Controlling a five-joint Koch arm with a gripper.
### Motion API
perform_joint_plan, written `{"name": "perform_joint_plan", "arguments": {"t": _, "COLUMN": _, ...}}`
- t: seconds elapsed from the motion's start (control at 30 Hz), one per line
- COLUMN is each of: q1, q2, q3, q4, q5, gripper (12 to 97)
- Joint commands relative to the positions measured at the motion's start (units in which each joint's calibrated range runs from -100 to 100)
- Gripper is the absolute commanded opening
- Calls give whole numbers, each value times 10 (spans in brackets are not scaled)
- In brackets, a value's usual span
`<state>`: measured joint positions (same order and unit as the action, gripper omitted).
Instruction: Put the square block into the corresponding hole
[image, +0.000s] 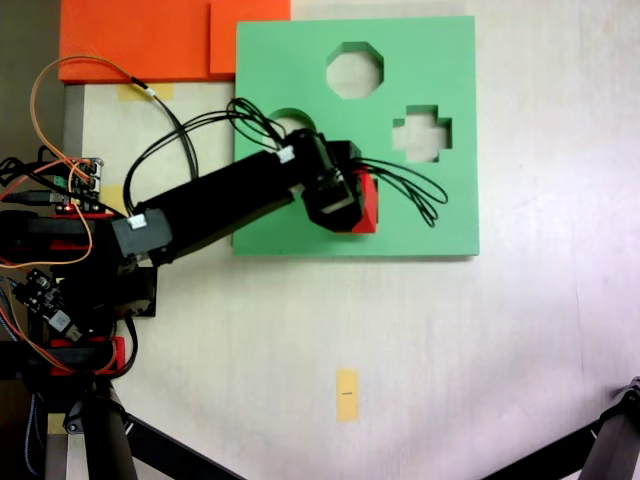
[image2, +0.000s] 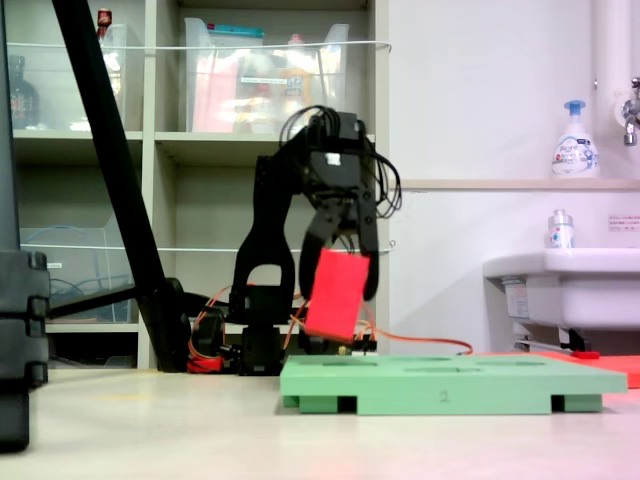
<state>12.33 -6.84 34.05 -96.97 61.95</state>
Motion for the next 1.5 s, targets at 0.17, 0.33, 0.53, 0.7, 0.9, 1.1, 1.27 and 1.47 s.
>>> {"name": "perform_joint_plan", "arguments": {"t": 0.17, "q1": 11, "q2": 25, "q3": 46, "q4": 16, "q5": 0, "gripper": 217}}
{"name": "perform_joint_plan", "arguments": {"t": 0.33, "q1": 14, "q2": 52, "q3": 58, "q4": 16, "q5": 1, "gripper": 217}}
{"name": "perform_joint_plan", "arguments": {"t": 0.53, "q1": 20, "q2": 88, "q3": 68, "q4": 16, "q5": 4, "gripper": 217}}
{"name": "perform_joint_plan", "arguments": {"t": 0.7, "q1": 24, "q2": 113, "q3": 79, "q4": 16, "q5": 7, "gripper": 217}}
{"name": "perform_joint_plan", "arguments": {"t": 0.9, "q1": 25, "q2": 141, "q3": 80, "q4": 16, "q5": 9, "gripper": 217}}
{"name": "perform_joint_plan", "arguments": {"t": 1.1, "q1": 22, "q2": 176, "q3": 80, "q4": 15, "q5": 10, "gripper": 217}}
{"name": "perform_joint_plan", "arguments": {"t": 1.27, "q1": 18, "q2": 222, "q3": 79, "q4": 11, "q5": 8, "gripper": 220}}
{"name": "perform_joint_plan", "arguments": {"t": 1.47, "q1": 15, "q2": 235, "q3": 78, "q4": -16, "q5": -4, "gripper": 442}}
